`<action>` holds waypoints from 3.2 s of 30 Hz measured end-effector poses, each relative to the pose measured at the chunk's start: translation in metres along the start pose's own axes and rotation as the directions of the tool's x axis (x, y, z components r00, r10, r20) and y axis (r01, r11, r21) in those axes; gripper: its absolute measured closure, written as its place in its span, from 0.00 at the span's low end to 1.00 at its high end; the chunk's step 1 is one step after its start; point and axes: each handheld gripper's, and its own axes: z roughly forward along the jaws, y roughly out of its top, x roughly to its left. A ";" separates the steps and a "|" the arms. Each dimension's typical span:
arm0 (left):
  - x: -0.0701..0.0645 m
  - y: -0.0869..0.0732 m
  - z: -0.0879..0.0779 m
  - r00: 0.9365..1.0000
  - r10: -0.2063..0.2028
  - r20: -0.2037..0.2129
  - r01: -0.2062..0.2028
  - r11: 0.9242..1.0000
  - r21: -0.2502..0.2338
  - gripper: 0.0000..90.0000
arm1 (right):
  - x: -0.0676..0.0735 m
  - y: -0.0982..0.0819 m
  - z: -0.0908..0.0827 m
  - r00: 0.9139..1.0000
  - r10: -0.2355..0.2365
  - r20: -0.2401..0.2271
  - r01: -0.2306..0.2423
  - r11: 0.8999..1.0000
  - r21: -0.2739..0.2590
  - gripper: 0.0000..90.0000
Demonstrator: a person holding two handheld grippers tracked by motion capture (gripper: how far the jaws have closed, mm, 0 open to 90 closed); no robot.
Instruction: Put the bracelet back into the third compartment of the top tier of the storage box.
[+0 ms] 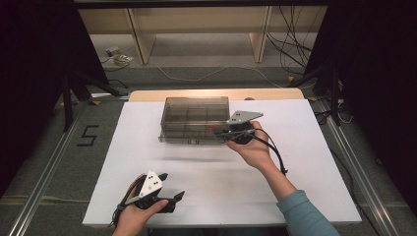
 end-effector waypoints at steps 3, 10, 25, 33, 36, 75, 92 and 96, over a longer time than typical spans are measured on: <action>0.000 0.000 0.000 1.000 -0.001 0.000 0.001 1.000 0.000 0.20 | -0.001 0.000 0.001 1.000 0.003 0.003 -0.003 1.000 0.003 1.00; 0.000 0.000 0.000 1.000 -0.001 0.001 0.001 1.000 0.001 0.19 | -0.003 -0.001 0.003 1.000 0.008 0.007 -0.008 1.000 0.006 1.00; 0.000 0.000 0.000 1.000 0.000 0.004 0.000 1.000 0.004 0.19 | -0.005 -0.002 0.007 1.000 0.017 0.006 -0.017 0.999 0.033 1.00; 0.000 0.000 0.001 1.000 -0.002 0.005 0.002 1.000 0.004 0.19 | -0.008 -0.003 0.010 1.000 0.025 0.011 -0.025 0.999 0.047 1.00; 0.000 0.000 0.001 1.000 -0.001 0.005 0.001 1.000 0.004 0.19 | -0.008 -0.003 0.011 1.000 0.024 0.017 -0.025 0.998 0.051 1.00; -0.001 0.000 0.001 1.000 -0.004 0.004 0.004 1.000 0.005 0.19 | -0.004 0.001 -0.004 0.998 0.049 0.042 -0.050 0.999 0.016 0.55; -0.001 -0.001 0.002 1.000 -0.009 0.004 0.009 1.000 0.004 0.19 | 0.001 -0.001 -0.021 0.995 0.033 0.090 -0.034 0.999 0.017 0.39; -0.001 -0.001 0.002 1.000 -0.011 0.005 0.011 1.000 0.005 0.19 | 0.001 -0.003 -0.025 0.994 0.040 0.098 -0.042 0.999 0.015 0.37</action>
